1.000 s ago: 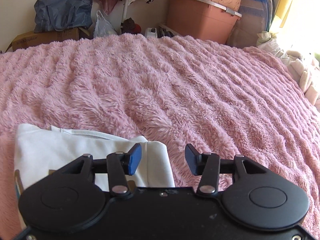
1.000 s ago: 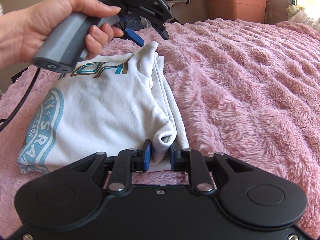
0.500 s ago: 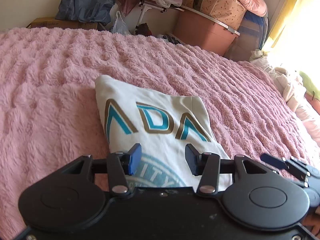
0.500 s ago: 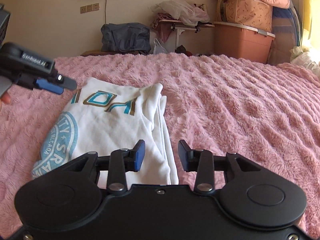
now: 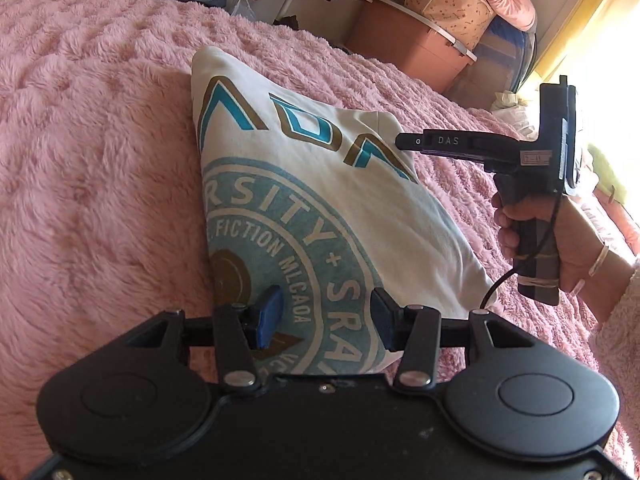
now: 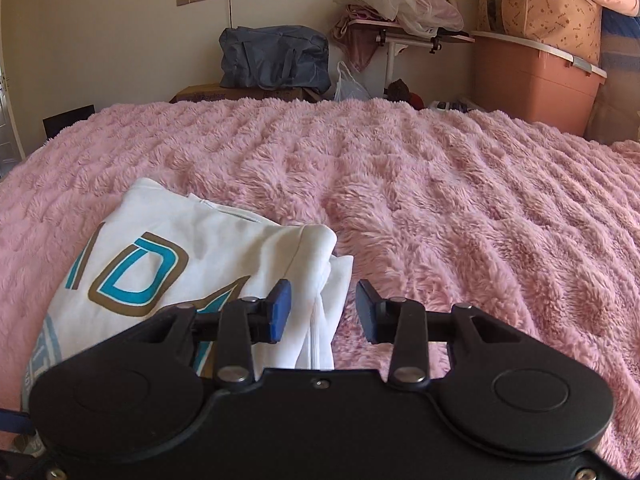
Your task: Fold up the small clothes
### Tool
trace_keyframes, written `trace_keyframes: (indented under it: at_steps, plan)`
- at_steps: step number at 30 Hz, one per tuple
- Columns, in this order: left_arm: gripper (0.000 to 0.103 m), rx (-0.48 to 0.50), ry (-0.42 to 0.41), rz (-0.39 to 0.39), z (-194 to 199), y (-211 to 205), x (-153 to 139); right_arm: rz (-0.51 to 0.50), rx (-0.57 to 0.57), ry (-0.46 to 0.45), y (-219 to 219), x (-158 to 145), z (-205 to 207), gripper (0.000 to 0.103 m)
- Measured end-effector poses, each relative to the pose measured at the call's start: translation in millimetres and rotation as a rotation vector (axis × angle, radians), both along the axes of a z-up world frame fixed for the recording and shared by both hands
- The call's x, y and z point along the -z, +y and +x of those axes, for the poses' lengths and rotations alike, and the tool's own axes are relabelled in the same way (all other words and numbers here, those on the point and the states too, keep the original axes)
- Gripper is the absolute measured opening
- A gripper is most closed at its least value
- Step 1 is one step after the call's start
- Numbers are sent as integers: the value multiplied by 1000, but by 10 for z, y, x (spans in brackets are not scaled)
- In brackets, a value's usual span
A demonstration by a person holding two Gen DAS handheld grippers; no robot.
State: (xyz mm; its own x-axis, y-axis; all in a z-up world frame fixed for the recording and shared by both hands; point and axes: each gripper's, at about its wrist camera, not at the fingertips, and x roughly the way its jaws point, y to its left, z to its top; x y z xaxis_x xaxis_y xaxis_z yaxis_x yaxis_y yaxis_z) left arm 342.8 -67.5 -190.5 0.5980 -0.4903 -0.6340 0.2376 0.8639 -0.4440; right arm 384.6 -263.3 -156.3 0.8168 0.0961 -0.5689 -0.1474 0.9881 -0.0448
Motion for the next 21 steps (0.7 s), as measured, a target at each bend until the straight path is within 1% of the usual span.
trace_keyframes:
  at_steps: [2, 5, 6, 7, 8, 11, 13, 16, 18, 20, 21]
  plan:
    - [51, -3, 6, -11, 20, 1, 43, -4, -5, 18, 19, 56, 109, 37]
    - [51, -7, 12, -23, 60, 3, 59, 16, -23, 38, 41, 109, 224, 37]
    - [52, -8, 11, -22, 40, -4, 56, 15, -32, 50, 65, 133, 263, 34]
    - [52, -12, 8, -22, 15, -10, 44, 21, -41, 57, 78, 147, 285, 15]
    - [52, -16, 3, -24, 6, -13, 34, 39, -56, 67, 90, 156, 323, 9]
    - [51, -12, -20, -12, -21, -40, -53, 26, -45, 52, 129, 119, 317, 7]
    - [51, -6, -47, -22, -38, -56, -132, -3, -35, 27, 137, 40, 293, 7]
    - [52, -4, -35, -16, -43, -84, -135, -9, -24, 7, 93, -53, 295, 6]
    - [52, -1, -20, 0, -57, -103, -61, -14, -6, 28, 76, 9, 346, 6]
    - [52, 5, -4, 16, -61, -124, 30, -34, 16, 61, 76, 166, 395, 6]
    - [52, 10, -5, 25, -65, -133, 62, -24, 22, 70, 77, 240, 403, 6]
